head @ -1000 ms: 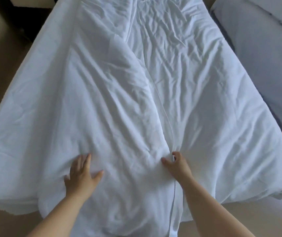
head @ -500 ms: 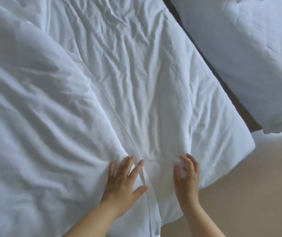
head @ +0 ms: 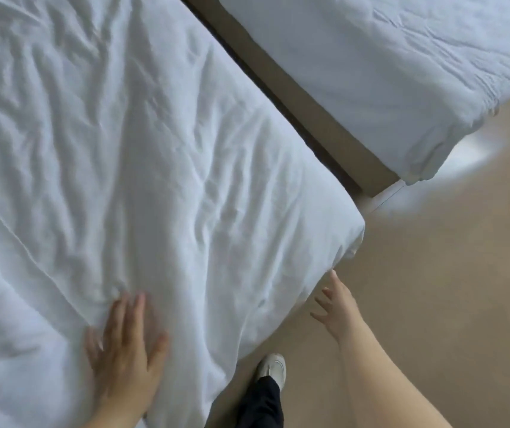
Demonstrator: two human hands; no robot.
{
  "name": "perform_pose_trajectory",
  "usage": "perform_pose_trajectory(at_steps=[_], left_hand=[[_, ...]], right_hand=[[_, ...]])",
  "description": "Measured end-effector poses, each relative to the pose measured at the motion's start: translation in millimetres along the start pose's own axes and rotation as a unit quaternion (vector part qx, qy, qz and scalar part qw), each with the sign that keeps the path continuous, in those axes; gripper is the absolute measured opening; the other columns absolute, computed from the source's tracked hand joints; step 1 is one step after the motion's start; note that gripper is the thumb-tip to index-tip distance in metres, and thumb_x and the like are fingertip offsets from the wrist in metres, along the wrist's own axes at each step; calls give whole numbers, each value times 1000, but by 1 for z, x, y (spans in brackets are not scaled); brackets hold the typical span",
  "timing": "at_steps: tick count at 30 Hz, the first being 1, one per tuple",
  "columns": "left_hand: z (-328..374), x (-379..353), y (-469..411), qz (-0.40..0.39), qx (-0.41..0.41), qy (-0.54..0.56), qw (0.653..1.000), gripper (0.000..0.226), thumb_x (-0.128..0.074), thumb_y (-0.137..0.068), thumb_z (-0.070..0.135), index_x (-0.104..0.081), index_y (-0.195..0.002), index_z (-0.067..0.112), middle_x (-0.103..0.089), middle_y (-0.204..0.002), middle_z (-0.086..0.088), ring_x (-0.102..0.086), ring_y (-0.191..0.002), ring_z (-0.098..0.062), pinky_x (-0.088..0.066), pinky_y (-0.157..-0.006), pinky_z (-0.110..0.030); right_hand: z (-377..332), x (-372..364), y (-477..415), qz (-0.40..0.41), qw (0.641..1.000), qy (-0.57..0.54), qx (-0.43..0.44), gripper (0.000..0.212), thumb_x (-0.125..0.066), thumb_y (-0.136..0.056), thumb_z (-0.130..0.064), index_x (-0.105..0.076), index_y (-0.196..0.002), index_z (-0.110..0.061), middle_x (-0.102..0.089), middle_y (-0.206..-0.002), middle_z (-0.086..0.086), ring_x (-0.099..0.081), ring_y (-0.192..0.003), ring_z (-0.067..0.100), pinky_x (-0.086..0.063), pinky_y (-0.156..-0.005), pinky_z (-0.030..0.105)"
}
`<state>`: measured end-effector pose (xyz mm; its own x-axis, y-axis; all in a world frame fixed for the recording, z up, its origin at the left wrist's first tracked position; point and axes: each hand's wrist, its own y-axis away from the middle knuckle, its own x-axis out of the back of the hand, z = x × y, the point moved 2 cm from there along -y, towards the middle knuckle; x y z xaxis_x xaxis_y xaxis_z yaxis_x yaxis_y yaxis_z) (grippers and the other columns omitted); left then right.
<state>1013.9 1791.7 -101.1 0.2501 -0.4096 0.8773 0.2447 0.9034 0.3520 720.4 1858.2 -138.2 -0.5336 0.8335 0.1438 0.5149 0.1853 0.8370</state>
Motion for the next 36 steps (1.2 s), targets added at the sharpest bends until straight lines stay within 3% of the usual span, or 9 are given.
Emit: perform_pose_trajectory(at_steps=[9,15,18,20,23,26,32,34,36], left_hand=[[96,-69,-45,-31,91,-28,995,80,-7,-77,79,-36,-128,24,-36,-126,-41,-41,-109,-62,-22,-81,-79],[103,-75,-50,-19,118,-45,992,92,-7,-74,83,-41,-129,18,-35,-126,-43,-34,-118,-57,-20,-85,-78],[105,-76,-49,-8,117,-51,992,100,-6,-70,86,-47,-129,16,-34,-129,-42,-31,-122,-56,-17,-90,-76],[106,-74,-48,15,113,-54,992,109,-3,-66,89,-50,-131,15,-32,-132,-39,-29,-125,-54,-16,-95,-73],[109,-69,-43,41,117,-25,992,121,1,-56,93,-47,-134,14,-29,-138,-34,-25,-130,-50,-13,-102,-67],[110,-58,-35,63,75,-17,995,112,-4,-68,88,-50,-130,7,-34,-133,-38,-33,-119,-58,-20,-95,-71],[108,-20,-33,161,15,-17,987,92,-13,-84,72,-44,-127,-3,-36,-130,-44,-28,-120,-49,-25,-88,-74],[103,-26,-38,83,45,-6,995,106,-7,-76,80,-50,-128,-1,-39,-134,-36,-35,-123,-51,-23,-93,-71],[101,-40,-43,18,52,-40,998,108,-9,-67,84,-48,-133,8,-38,-142,-24,-33,-131,-42,-19,-101,-64]], right_hand=[[-58,25,-89,-130,979,-145,-52,54,-41,-91,-50,-37,-137,-21,-49,-132,7,-44,-126,27,-30,-107,49],[-91,22,-95,-190,961,-201,-26,32,-44,-91,-44,-55,-104,-17,-65,-101,2,-59,-94,21,-48,-80,37],[-101,33,-88,-216,950,-228,-6,19,-44,-94,-31,-58,-89,-19,-71,-85,-1,-64,-83,17,-48,-82,37],[-109,29,-82,-219,956,-196,-21,14,-50,-92,-32,-57,-94,-20,-65,-101,0,-60,-99,20,-45,-93,40],[-121,14,-73,-159,980,-118,-25,29,-61,-87,-24,-50,-112,-18,-55,-122,3,-52,-116,23,-39,-104,42],[-144,18,-60,-78,987,-137,29,44,-59,-86,-9,-44,-128,-11,-56,-123,8,-55,-102,21,-44,-96,35],[-188,104,-36,2,955,-166,244,23,-50,-86,3,-55,-84,-19,-63,-71,-4,-59,-60,8,-49,-58,20],[-168,118,-54,71,963,-104,237,23,-51,-87,3,-57,-100,-14,-65,-87,1,-58,-70,11,-50,-58,17],[-141,115,-83,131,976,-7,171,45,-54,-87,0,-43,-130,-1,-54,-125,15,-56,-100,24,-49,-81,24]])
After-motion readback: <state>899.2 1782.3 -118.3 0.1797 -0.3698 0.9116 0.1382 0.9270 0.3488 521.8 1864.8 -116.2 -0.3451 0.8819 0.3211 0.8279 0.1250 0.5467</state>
